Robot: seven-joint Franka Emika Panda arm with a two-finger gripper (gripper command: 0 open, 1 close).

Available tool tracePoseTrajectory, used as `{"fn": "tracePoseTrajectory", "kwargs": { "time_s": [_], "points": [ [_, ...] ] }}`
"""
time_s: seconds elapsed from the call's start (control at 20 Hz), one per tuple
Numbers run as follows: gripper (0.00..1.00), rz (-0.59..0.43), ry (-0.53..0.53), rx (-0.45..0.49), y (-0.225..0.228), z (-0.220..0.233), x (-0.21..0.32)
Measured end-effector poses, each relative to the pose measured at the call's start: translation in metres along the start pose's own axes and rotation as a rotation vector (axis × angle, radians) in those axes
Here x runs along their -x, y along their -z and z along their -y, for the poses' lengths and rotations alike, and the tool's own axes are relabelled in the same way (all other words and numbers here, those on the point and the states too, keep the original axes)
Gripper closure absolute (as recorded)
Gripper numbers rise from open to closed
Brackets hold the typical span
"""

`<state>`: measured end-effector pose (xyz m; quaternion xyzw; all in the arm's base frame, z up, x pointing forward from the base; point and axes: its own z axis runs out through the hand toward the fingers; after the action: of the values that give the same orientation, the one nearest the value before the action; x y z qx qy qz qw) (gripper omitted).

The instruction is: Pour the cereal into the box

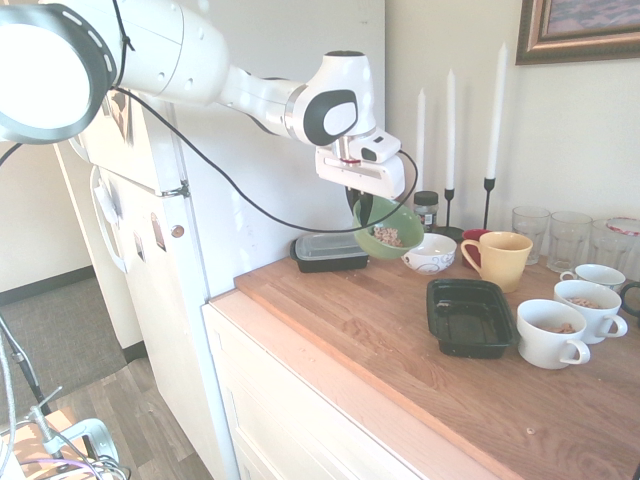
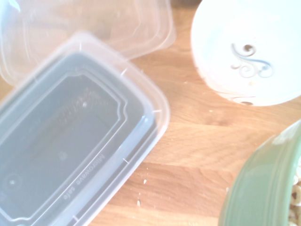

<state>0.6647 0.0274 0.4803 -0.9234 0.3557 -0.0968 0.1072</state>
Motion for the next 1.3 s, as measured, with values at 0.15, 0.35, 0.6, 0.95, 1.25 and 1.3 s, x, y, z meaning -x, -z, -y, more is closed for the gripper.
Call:
{"fn": "tracePoseTrajectory", "kwargs": {
  "time_s": [0.15, 0.35, 0.6, 0.95, 1.25, 1.3],
  "points": [
    [1.0, 0.071, -0.055, -0.031, 0.006, -0.019, -0.02],
    [1.0, 0.165, -0.142, -0.096, 0.011, -0.043, -0.053],
    [1.0, 0.272, -0.202, -0.197, 0.011, -0.067, -0.094],
    [1.0, 0.407, -0.289, -0.285, 0.0, -0.12, -0.15],
    [1.0, 0.516, -0.354, -0.351, -0.008, -0.162, -0.169],
    [1.0, 0.529, -0.361, -0.358, -0.011, -0.167, -0.172]
  ]
}}
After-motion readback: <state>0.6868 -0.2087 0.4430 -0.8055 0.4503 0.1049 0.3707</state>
